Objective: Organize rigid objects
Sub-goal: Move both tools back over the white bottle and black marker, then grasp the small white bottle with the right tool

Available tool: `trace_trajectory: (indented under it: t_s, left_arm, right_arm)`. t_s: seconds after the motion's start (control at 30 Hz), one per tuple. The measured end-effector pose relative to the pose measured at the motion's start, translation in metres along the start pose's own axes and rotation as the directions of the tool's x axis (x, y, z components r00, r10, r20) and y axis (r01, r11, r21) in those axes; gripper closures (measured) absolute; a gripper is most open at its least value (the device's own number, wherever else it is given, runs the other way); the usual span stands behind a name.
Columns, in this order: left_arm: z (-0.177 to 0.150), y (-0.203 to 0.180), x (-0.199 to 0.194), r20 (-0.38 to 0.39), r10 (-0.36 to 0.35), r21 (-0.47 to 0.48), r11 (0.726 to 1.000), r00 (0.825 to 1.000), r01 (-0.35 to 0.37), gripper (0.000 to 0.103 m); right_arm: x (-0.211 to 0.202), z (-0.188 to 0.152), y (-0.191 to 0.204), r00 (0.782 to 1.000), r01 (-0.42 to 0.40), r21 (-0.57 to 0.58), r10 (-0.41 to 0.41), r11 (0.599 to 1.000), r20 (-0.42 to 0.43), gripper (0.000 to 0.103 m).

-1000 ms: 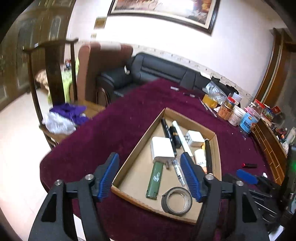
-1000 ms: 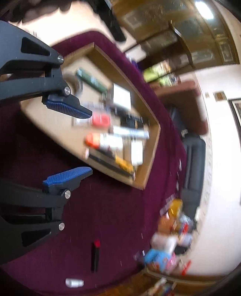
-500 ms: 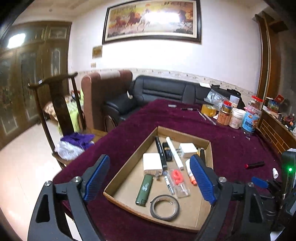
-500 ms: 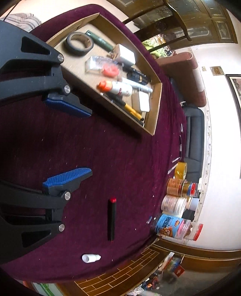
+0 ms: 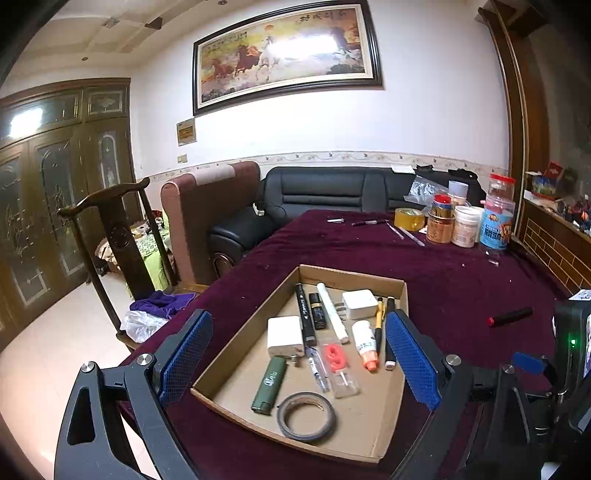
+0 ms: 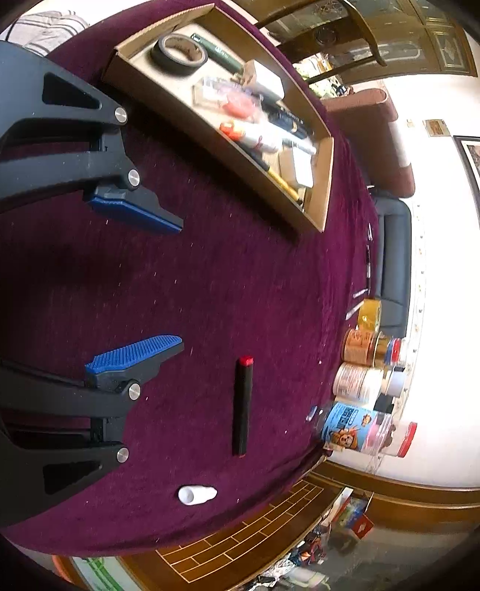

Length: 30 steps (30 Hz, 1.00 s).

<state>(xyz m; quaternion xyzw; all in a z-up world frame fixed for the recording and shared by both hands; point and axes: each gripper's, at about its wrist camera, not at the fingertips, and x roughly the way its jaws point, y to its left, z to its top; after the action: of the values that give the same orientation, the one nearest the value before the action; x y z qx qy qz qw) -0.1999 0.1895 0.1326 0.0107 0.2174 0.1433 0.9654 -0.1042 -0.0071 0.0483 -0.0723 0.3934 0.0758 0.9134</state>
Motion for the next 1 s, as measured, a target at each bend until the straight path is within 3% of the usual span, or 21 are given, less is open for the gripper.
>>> trace_trajectory:
  t_s: [0.27,0.43,0.63,0.77,0.83,0.93,1.0]
  left_arm:
    - [-0.003,-0.02,0.0,-0.025,-0.018,0.048,0.999,1.0,0.019,0.011]
    - [-0.004,-0.039,0.007,-0.078,-0.072,0.085,0.993,0.994,0.079,0.011]
    - [-0.01,-0.07,0.023,-0.197,-0.176,0.138,0.969,0.964,0.206,0.011]
    - [-0.013,-0.096,0.037,-0.292,-0.26,0.14,0.941,0.921,0.31,0.011]
    - [-0.014,-0.11,0.046,-0.344,-0.306,0.115,0.925,0.888,0.363,0.011]
    - [-0.012,-0.14,0.067,-0.435,-0.383,0.062,0.89,0.815,0.452,0.011]
    - [-0.011,-0.157,0.076,-0.457,-0.409,0.05,0.875,0.79,0.481,0.011]
  right_arm:
    - [0.004,-0.005,-0.017,1.0,0.019,0.011,-0.018,1.0,-0.011,0.047]
    - [0.006,-0.007,-0.037,0.999,0.035,0.034,-0.035,0.999,-0.019,0.047]
    - [0.008,-0.005,-0.122,0.994,0.1,0.193,-0.09,0.976,-0.06,0.047]
    - [0.008,-0.008,-0.201,0.986,0.165,0.367,-0.142,0.915,-0.09,0.047]
    - [0.012,-0.008,-0.23,0.984,0.174,0.423,-0.142,0.889,-0.107,0.047]
    - [0.028,0.0,-0.245,0.982,0.177,0.421,-0.133,0.89,-0.131,0.047]
    - [0.04,0.005,-0.246,0.978,0.192,0.4,-0.144,0.896,-0.148,0.047]
